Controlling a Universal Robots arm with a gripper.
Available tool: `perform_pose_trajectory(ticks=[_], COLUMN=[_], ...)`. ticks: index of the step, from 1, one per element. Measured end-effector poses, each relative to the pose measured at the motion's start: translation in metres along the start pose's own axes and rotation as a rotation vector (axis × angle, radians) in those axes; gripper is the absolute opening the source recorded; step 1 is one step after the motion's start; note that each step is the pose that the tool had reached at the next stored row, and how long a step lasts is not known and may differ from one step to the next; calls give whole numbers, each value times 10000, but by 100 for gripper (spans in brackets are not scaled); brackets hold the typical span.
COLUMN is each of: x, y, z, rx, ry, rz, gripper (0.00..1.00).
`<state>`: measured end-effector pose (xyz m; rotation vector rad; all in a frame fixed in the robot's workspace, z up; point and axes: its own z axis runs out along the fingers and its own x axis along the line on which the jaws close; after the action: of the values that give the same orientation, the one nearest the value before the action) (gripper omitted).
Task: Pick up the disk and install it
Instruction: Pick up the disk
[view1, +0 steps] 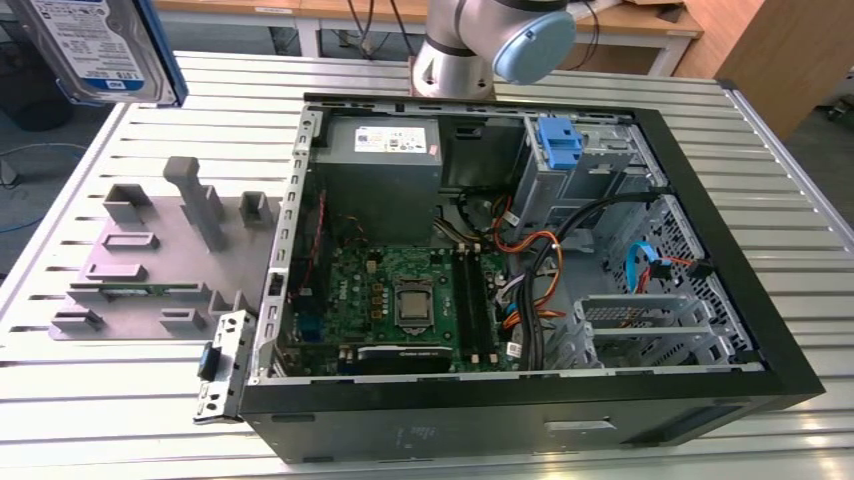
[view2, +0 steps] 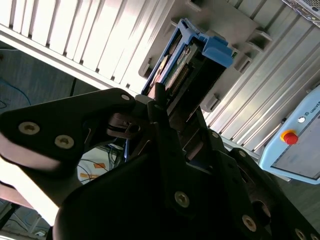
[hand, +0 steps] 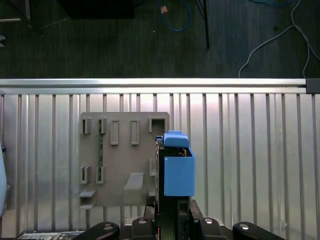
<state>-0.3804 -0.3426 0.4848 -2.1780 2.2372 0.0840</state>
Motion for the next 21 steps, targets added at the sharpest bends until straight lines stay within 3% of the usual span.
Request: perform_pose_trajectory(ticks=[4,11,21], x=[-2,-3,-9], y=[1,-26,-245], z=[-39,-43,-48], rx=[-1,-2,-2], ry=[1,1,1], rz=[0,-1,0], gripper=[35,35,35])
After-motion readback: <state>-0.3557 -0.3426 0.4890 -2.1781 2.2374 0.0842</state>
